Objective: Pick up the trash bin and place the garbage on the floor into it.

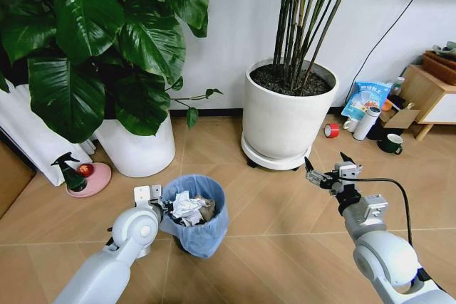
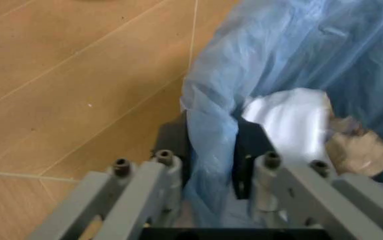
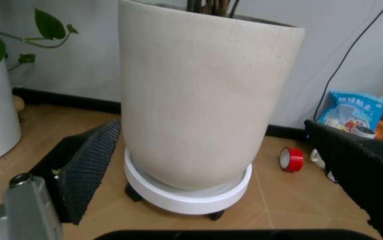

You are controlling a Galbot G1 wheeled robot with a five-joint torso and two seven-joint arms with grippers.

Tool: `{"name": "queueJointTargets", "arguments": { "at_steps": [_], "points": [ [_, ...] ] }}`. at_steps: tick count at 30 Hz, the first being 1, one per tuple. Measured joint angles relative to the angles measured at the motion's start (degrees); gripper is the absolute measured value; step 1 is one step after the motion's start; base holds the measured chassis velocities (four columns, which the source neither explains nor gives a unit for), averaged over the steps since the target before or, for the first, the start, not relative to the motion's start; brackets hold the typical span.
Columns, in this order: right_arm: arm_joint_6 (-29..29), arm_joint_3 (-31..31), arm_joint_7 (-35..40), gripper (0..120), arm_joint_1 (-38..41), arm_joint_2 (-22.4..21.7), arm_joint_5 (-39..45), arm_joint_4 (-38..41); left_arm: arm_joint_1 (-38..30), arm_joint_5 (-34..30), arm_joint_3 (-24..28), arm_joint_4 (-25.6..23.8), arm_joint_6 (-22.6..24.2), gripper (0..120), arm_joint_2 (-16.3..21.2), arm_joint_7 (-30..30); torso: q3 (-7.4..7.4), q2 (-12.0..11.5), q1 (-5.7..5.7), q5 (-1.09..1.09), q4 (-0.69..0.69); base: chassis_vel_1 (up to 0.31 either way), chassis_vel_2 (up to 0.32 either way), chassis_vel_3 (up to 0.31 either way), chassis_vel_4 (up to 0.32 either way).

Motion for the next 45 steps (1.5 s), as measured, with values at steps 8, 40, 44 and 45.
{"name": "queueJointTargets", "arguments": {
  "at_steps": [8,40,44,45],
  "points": [
    [0.2,0.0,-0.1,100,-0.1,-0.1,0.0,0.1,0.1,0.1,0.0,-0.3,0.0,48,0.0,-0.3,0.0,0.0,0.0,0.01,-0.01,0.0,0.0,0.0,0.0],
    [-3.0,10.8,-3.1,100,-4.7,2.4,3.8,3.6,15.0,39.7,-17.2,-9.5,-25.5,113,2.8,21.3,0.0,0.0,0.0,0.0,0.0,0.0,0.0,0.0,0.0],
    [-2.6,13.7,-5.1,100,-7.5,5.6,3.2,5.0,22.3,44.0,-23.0,-11.8,-26.3,107,0.0,25.3,-0.01,0.0,-0.01,-0.01,0.01,0.0,0.0,0.0,0.0],
    [-2.3,14.1,-5.3,100,-8.3,6.7,2.9,5.6,24.2,44.6,-24.3,-13.1,-26.4,105,-1.3,26.2,-0.01,0.0,-0.01,0.01,0.01,0.0,0.0,0.0,0.0]
  ]
}}
